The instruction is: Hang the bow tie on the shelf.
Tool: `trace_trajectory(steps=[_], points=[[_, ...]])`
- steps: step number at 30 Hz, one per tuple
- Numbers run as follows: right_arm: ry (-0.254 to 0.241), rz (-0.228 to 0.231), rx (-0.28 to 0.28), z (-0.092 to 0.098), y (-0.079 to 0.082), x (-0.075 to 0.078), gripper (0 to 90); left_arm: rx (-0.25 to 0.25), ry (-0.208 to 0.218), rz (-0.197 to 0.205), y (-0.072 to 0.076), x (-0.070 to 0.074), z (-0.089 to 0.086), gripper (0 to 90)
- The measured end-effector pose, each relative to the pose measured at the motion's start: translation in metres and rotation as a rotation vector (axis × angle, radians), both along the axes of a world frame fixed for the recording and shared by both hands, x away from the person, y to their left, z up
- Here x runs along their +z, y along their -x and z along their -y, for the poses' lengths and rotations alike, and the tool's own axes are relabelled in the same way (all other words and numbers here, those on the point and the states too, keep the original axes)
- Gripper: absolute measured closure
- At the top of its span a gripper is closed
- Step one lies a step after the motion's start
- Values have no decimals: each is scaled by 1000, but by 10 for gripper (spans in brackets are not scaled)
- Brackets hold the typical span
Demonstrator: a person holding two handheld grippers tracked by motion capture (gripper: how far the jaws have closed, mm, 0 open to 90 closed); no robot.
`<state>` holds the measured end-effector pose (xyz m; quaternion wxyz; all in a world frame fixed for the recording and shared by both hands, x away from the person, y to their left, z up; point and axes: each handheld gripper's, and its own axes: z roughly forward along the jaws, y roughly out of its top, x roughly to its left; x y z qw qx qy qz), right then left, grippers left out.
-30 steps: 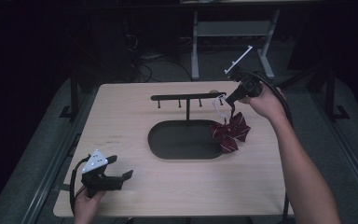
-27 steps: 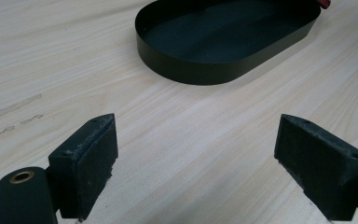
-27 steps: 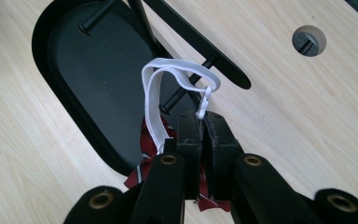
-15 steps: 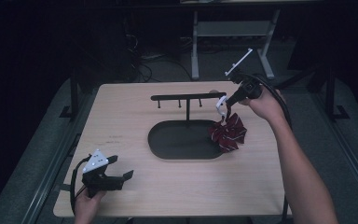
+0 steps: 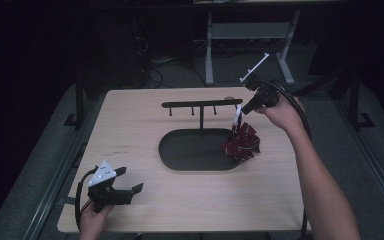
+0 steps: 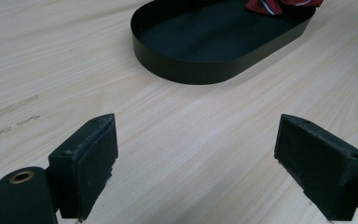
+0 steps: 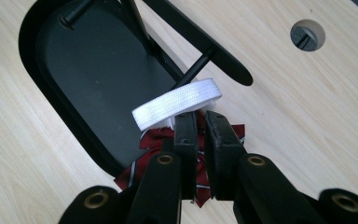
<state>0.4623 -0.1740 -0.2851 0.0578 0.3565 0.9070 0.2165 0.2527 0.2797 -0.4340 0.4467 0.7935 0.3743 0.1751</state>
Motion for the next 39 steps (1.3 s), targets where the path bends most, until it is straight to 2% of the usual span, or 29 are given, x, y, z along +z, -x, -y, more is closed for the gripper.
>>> trace_trajectory(steps=[5, 9, 14, 25, 39], points=[[-7, 2, 20, -4, 3, 2, 833, 3, 3, 0, 0, 0, -1, 131], [-7, 25, 33, -9, 7, 6, 835, -1, 2, 3, 0, 1, 0, 131], [7, 26, 26, -11, 6, 8, 832, -2, 1, 5, 0, 1, -1, 131], [-25, 22, 14, -2, 6, 5, 795, -1, 3, 4, 0, 1, -1, 131], [-40, -16, 4, 12, 13, -3, 738, 0, -1, 0, 1, 1, -1, 131]])
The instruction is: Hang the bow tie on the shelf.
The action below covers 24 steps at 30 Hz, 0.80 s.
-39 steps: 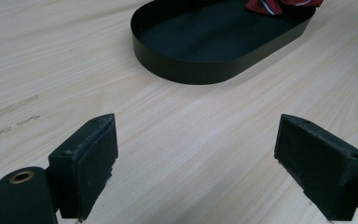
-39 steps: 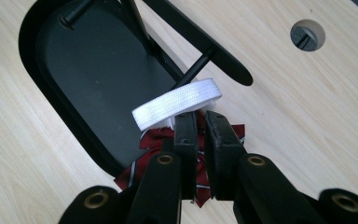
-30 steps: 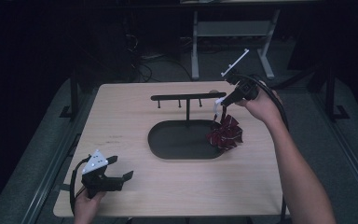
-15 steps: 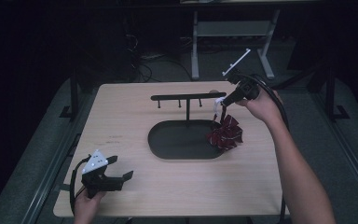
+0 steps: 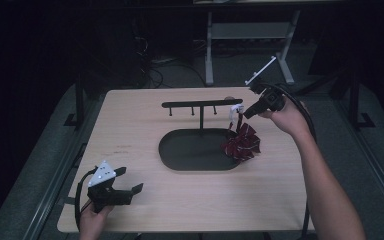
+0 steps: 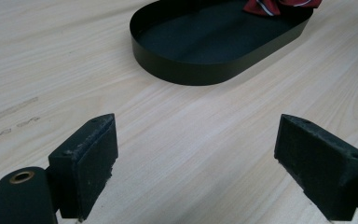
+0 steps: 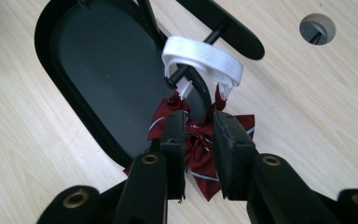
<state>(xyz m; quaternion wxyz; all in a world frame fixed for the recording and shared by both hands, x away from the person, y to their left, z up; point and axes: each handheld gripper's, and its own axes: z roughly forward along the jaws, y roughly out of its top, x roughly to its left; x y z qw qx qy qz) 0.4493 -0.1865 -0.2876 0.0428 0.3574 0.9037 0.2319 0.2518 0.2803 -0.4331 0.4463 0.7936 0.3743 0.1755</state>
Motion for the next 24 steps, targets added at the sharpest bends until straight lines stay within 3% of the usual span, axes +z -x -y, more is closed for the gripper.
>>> trace_trajectory(steps=[24], points=[[-18, -52, -4, 14, 8, -26, 660, 0, -4, 1, 0, 0, 0, 131]])
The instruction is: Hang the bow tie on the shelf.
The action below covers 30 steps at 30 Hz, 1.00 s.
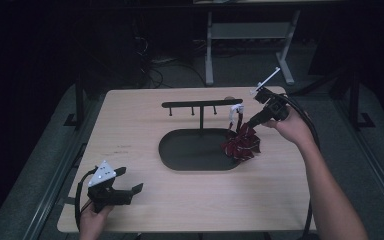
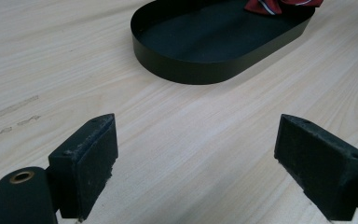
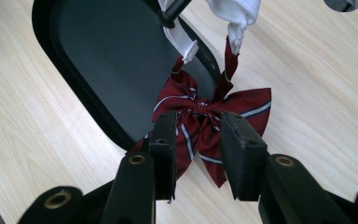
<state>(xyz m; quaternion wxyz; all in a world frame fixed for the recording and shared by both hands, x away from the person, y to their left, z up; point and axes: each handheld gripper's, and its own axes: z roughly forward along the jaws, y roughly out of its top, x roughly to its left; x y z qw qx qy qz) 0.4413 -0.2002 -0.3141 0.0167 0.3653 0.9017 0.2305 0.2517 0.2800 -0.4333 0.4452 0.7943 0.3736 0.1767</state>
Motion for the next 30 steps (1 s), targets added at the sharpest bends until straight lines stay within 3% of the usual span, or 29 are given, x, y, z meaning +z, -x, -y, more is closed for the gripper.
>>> trace_trajectory(steps=[30], points=[[-17, -33, 5, 8, 11, -23, 606, -1, -3, -2, 0, -1, 0, 131]])
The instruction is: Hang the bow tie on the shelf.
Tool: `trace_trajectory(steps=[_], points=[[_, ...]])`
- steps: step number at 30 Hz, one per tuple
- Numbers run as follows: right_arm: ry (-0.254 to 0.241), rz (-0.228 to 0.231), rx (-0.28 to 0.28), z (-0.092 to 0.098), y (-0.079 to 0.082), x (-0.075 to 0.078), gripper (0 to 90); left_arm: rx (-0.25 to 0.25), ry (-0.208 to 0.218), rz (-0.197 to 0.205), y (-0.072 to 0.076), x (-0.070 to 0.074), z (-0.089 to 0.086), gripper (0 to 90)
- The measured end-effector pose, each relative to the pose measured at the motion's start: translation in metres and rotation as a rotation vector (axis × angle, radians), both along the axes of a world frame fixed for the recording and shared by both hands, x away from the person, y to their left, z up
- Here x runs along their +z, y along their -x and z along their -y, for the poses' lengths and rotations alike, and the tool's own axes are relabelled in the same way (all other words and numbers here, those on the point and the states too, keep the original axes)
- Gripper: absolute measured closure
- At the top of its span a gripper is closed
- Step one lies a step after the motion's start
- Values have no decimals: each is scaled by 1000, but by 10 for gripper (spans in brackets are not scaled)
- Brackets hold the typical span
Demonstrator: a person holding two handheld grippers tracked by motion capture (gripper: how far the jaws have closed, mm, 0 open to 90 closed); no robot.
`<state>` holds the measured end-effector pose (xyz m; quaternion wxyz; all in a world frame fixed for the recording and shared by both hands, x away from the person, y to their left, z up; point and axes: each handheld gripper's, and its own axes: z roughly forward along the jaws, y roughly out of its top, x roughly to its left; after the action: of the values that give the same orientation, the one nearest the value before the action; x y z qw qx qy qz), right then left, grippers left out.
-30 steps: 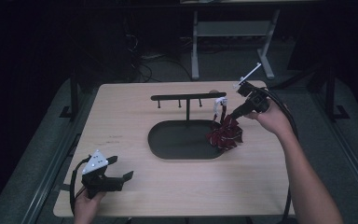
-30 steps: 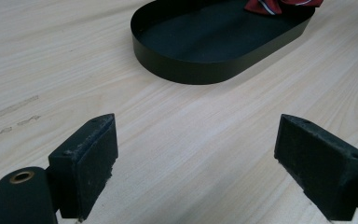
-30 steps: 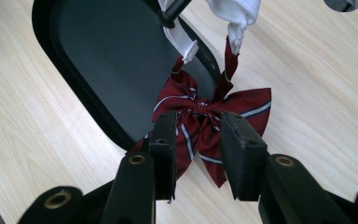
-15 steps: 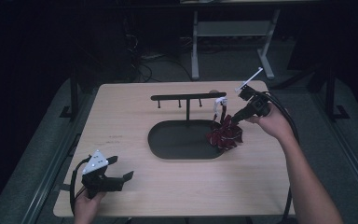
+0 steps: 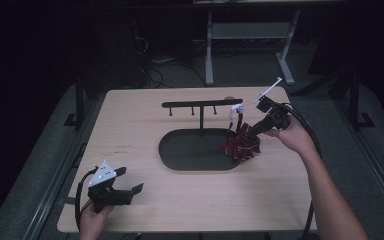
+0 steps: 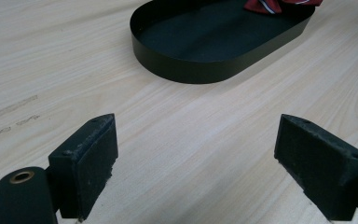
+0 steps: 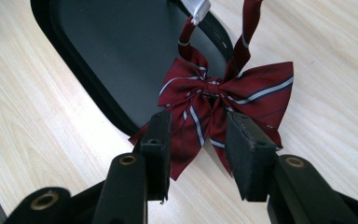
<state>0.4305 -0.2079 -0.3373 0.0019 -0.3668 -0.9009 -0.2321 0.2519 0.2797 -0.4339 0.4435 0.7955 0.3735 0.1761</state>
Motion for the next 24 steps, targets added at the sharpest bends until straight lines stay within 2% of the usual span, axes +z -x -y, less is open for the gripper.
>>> trace_trajectory(steps=[18, 24], points=[[-13, -33, 18, 4, 11, -15, 571, 0, -1, 0, 0, -1, 0, 131], [-13, -28, 19, 5, 16, -18, 563, -1, -1, 1, 0, 0, 0, 131]])
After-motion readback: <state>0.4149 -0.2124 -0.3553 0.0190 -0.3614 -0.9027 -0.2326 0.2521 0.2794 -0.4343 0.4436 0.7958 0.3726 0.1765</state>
